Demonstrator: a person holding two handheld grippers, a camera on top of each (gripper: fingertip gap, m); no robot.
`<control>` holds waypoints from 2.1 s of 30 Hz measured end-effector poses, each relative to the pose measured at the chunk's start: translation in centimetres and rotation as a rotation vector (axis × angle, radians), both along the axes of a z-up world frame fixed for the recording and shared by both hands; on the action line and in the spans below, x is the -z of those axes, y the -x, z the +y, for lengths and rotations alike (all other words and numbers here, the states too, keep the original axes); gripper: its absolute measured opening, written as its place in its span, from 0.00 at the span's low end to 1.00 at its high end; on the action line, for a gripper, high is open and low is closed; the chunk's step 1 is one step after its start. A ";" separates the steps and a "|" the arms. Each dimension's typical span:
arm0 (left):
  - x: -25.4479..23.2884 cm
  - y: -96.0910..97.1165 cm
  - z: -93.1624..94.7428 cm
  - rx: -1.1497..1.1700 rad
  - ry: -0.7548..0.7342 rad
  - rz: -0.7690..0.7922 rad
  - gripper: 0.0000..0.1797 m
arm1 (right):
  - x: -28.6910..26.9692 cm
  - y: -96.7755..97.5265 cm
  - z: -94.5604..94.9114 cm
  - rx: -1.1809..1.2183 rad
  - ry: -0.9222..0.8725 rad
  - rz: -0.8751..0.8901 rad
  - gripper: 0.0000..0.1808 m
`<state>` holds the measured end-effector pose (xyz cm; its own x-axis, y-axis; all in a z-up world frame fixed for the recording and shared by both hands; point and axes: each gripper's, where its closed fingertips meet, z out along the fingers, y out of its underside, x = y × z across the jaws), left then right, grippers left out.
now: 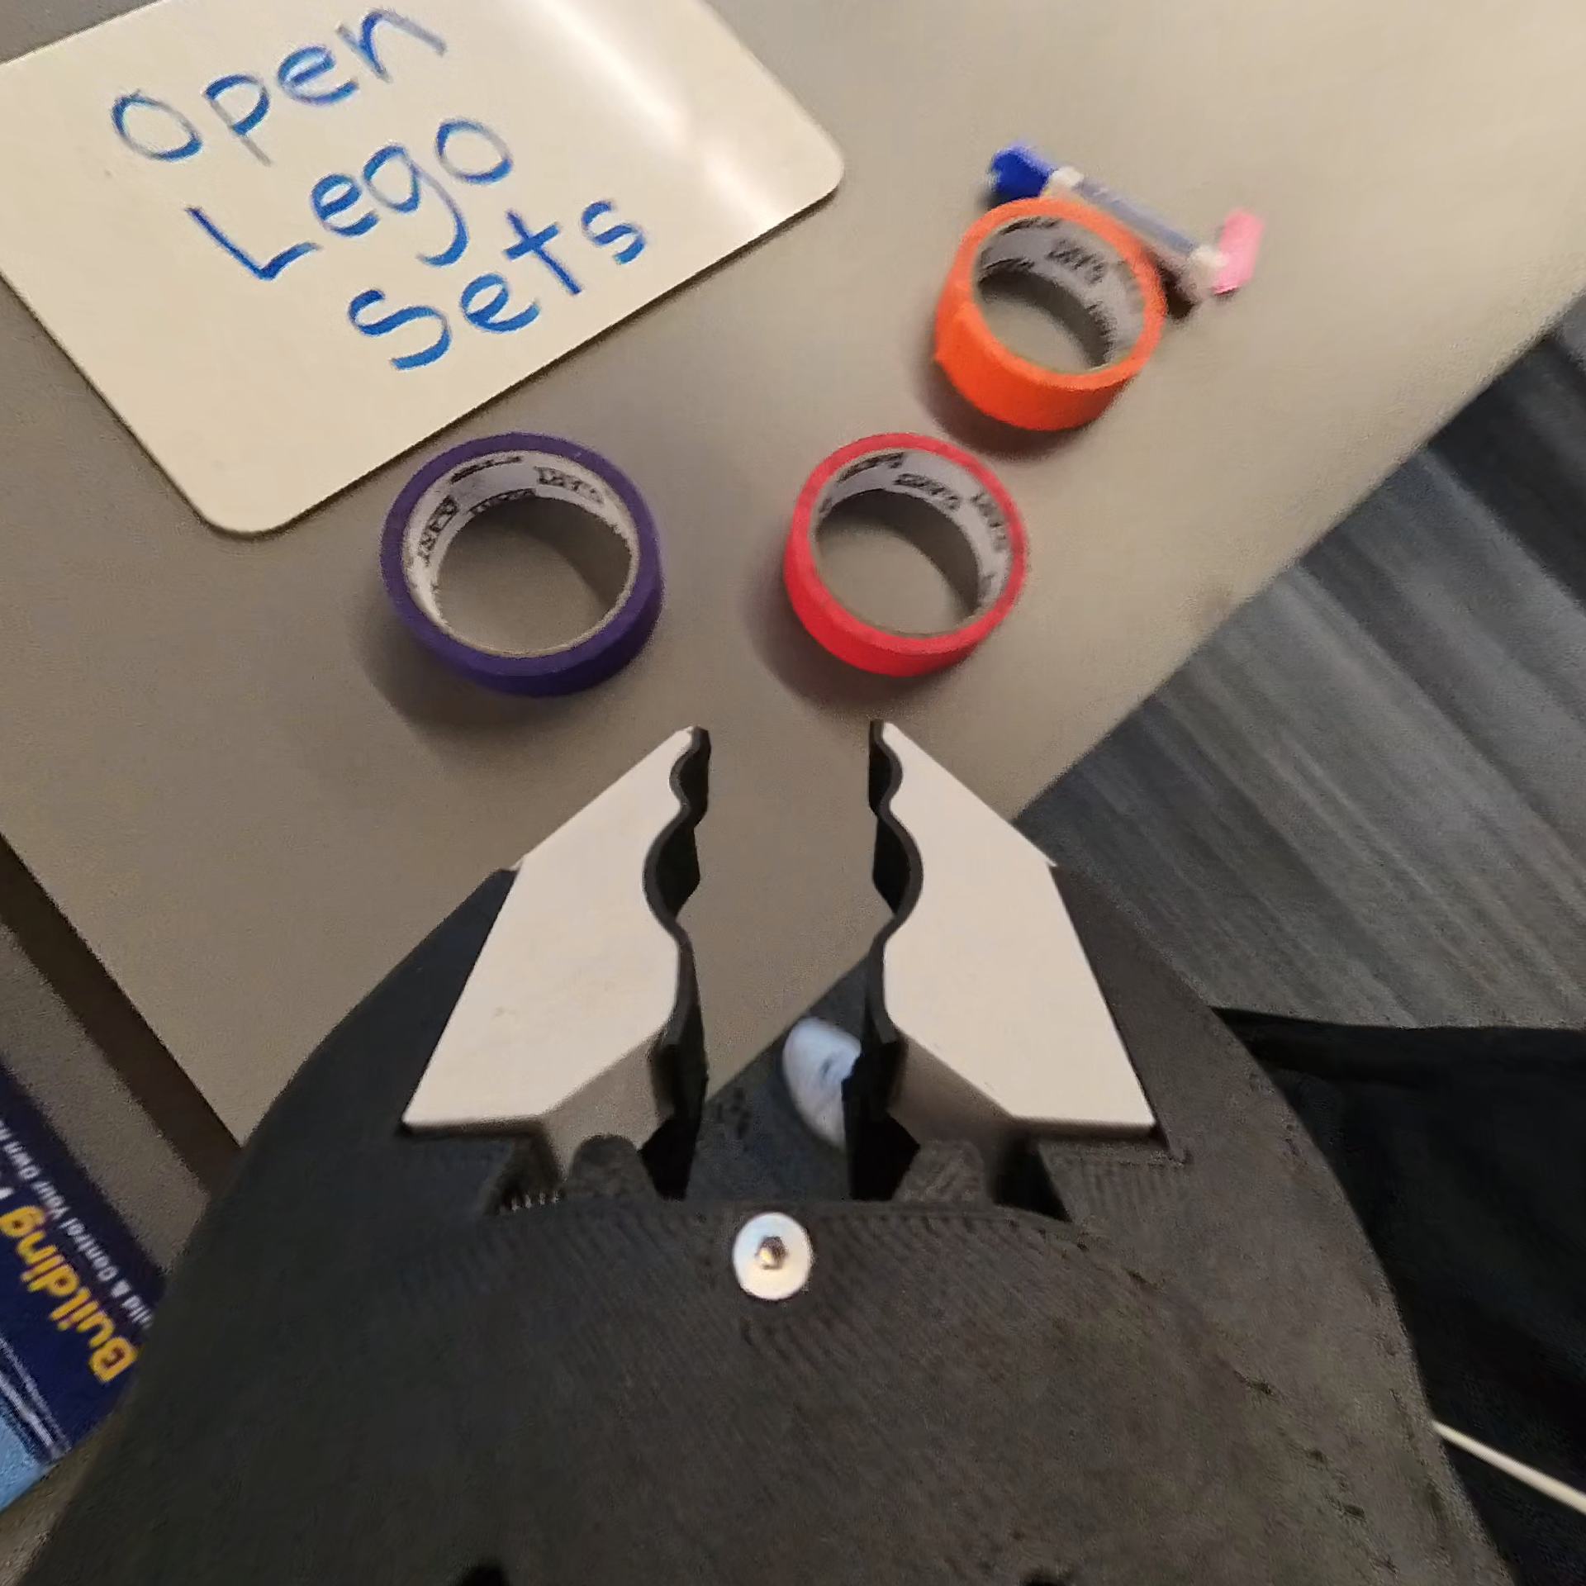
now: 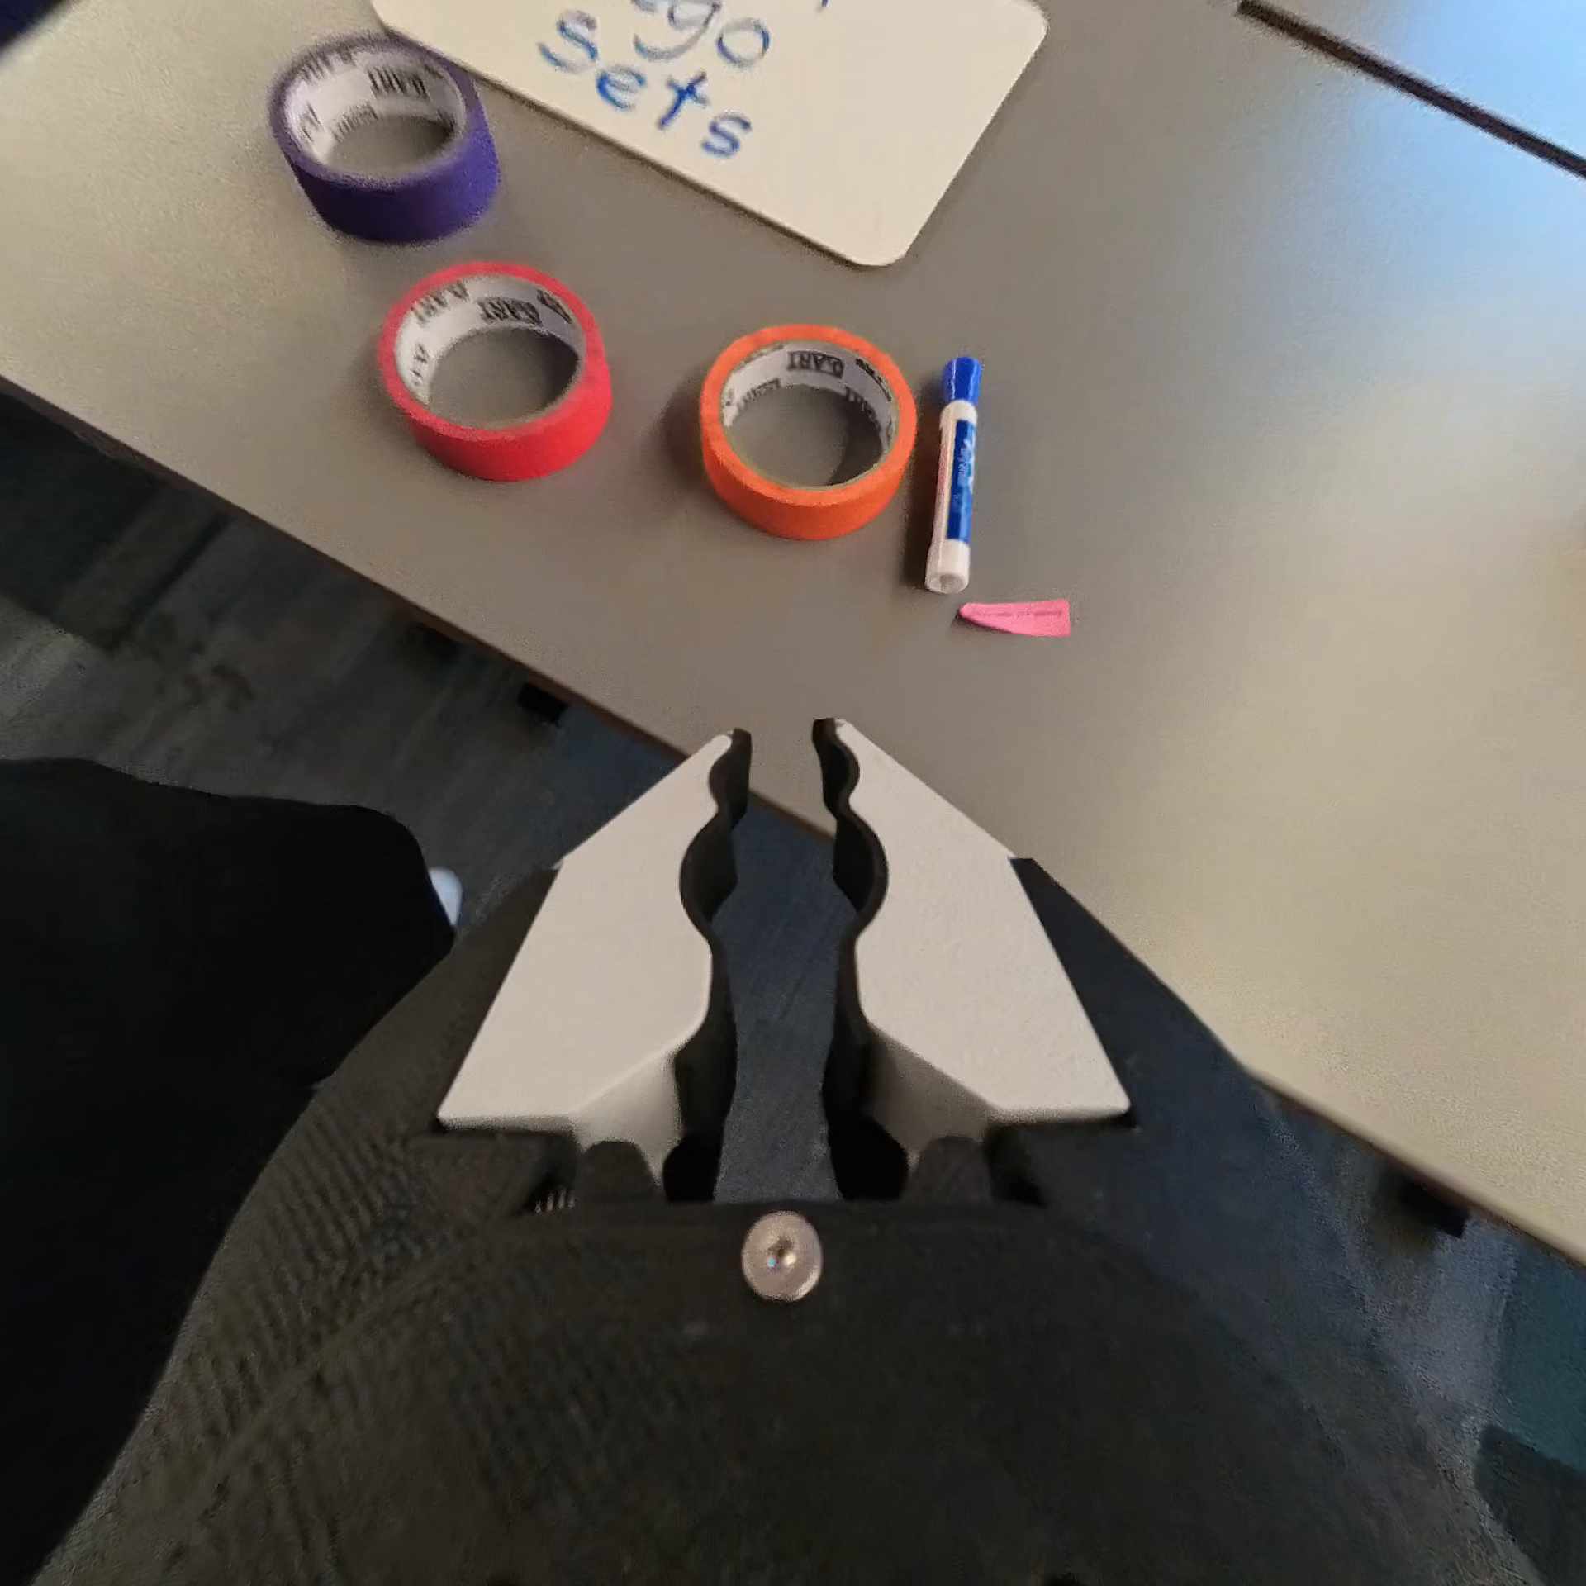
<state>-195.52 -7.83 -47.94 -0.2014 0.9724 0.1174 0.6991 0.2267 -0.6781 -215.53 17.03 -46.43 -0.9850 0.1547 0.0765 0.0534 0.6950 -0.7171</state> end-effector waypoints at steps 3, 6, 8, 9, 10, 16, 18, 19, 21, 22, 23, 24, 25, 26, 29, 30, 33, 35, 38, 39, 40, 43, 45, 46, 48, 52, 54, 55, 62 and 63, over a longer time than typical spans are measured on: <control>2.7 1.2 -1.7 -0.021 0.053 -0.101 0.22 | 2.8 3.9 -3.6 -0.054 -0.093 -0.017 0.09; 4.8 2.5 -3.6 -0.012 0.063 -0.166 0.21 | 5.3 7.3 -7.6 -0.062 -0.135 -0.010 0.10; 5.4 3.5 -5.4 -0.021 0.085 -0.166 0.25 | 6.9 8.7 -9.8 -0.048 -0.164 -0.005 0.10; 5.6 4.0 -6.1 -0.024 0.087 -0.162 0.27 | 7.7 9.3 -10.4 -0.025 -0.190 0.002 0.11; 5.8 4.4 -6.7 -0.024 0.083 -0.160 0.29 | 8.3 9.6 -10.9 -0.008 -0.209 0.006 0.12; 8.5 6.2 -8.3 0.112 0.086 -0.246 0.34 | 10.9 10.2 -13.0 -0.025 -0.320 0.014 0.16; 9.1 6.6 -8.2 0.162 0.086 -0.270 0.33 | 11.4 10.2 -13.0 -0.005 -0.352 -0.013 0.16; 9.5 6.8 -8.1 0.187 0.079 -0.278 0.31 | 11.5 10.3 -13.1 0.000 -0.359 -0.020 0.16; 10.4 7.1 -7.9 0.223 0.061 -0.301 0.31 | 12.3 10.6 -13.0 -0.008 -0.403 -0.020 0.15; 10.7 7.3 -7.8 0.238 0.058 -0.304 0.31 | 12.6 10.4 -12.9 -0.027 -0.421 -0.034 0.14; 10.7 7.5 -7.8 0.250 0.062 -0.301 0.29 | 12.5 10.3 -13.3 -0.034 -0.406 -0.050 0.12; 10.7 7.6 -7.7 0.257 0.060 -0.316 0.28 | 12.6 10.3 -13.1 -0.033 -0.422 -0.066 0.11; 10.7 7.6 -7.5 0.274 0.046 -0.335 0.21 | 12.6 10.4 -13.0 -0.021 -0.434 -0.083 0.10; 10.7 7.4 -6.9 0.301 0.004 -0.360 0.06 | 12.6 10.4 -12.9 -0.006 -0.434 -0.103 0.10; 10.1 8.0 -6.7 0.253 -0.077 -0.326 0.05 | 12.4 10.5 -12.6 0.051 -0.407 -0.158 0.10; 9.3 8.3 -6.7 0.230 -0.095 -0.299 0.04 | 12.1 10.6 -12.4 0.068 -0.386 -0.167 0.10; 5.1 9.6 -4.4 0.234 -0.131 -0.159 0.04 | 10.6 10.5 -11.6 0.082 -0.323 -0.169 0.10; 2.9 10.1 -0.9 0.323 -0.117 -0.090 0.04 | 9.5 10.4 -11.1 0.078 -0.279 -0.174 0.10; 3.8 10.0 4.4 0.459 -0.057 -0.136 0.04 | 8.2 10.3 -10.7 0.078 -0.224 -0.186 0.10; 4.9 9.9 5.5 0.496 -0.015 -0.168 0.04 | 7.7 10.1 -10.9 0.068 -0.194 -0.201 0.10; 6.0 9.7 6.3 0.531 0.017 -0.204 0.04 | 7.3 10.1 -11.0 0.064 -0.176 -0.206 0.10; 7.9 10.1 7.2 0.544 0.055 -0.251 0.05 | 7.1 10.7 -10.5 0.068 -0.191 -0.193 0.10; 8.3 10.1 7.7 0.553 0.026 -0.280 0.09 | 7.5 11.3 -9.8 0.080 -0.198 -0.205 0.10; 8.2 10.2 7.8 0.558 0.012 -0.283 0.10 | 7.7 11.6 -9.4 0.083 -0.201 -0.210 0.10; 7.3 10.8 8.0 0.535 -0.041 -0.238 0.13 | 8.3 12.0 -8.4 0.079 -0.222 -0.213 0.10; 7.3 10.7 9.1 0.523 -0.175 -0.265 0.26 | 8.9 12.9 -6.4 0.078 -0.251 -0.177 0.10; 8.0 10.6 8.7 0.540 -0.101 -0.301 0.19 | 9.1 13.3 -5.6 0.090 -0.255 -0.179 0.10; 8.3 10.7 8.3 0.528 -0.061 -0.324 0.14 | 9.2 13.6 -5.2 0.096 -0.256 -0.181 0.10; 9.4 10.5 7.2 0.481 0.070 -0.463 0.15 | 8.9 15.6 -3.8 0.111 -0.235 -0.161 0.10; 9.4 10.4 7.3 0.479 0.079 -0.465 0.14 | 8.9 16.0 -3.6 0.111 -0.230 -0.156 0.10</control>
<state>-205.89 -0.57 -57.37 0.2422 0.9691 0.0476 0.9334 -0.2193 -0.2841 -231.49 13.42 -55.31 -0.9655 0.2587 -0.0293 0.2360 0.8218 -0.5186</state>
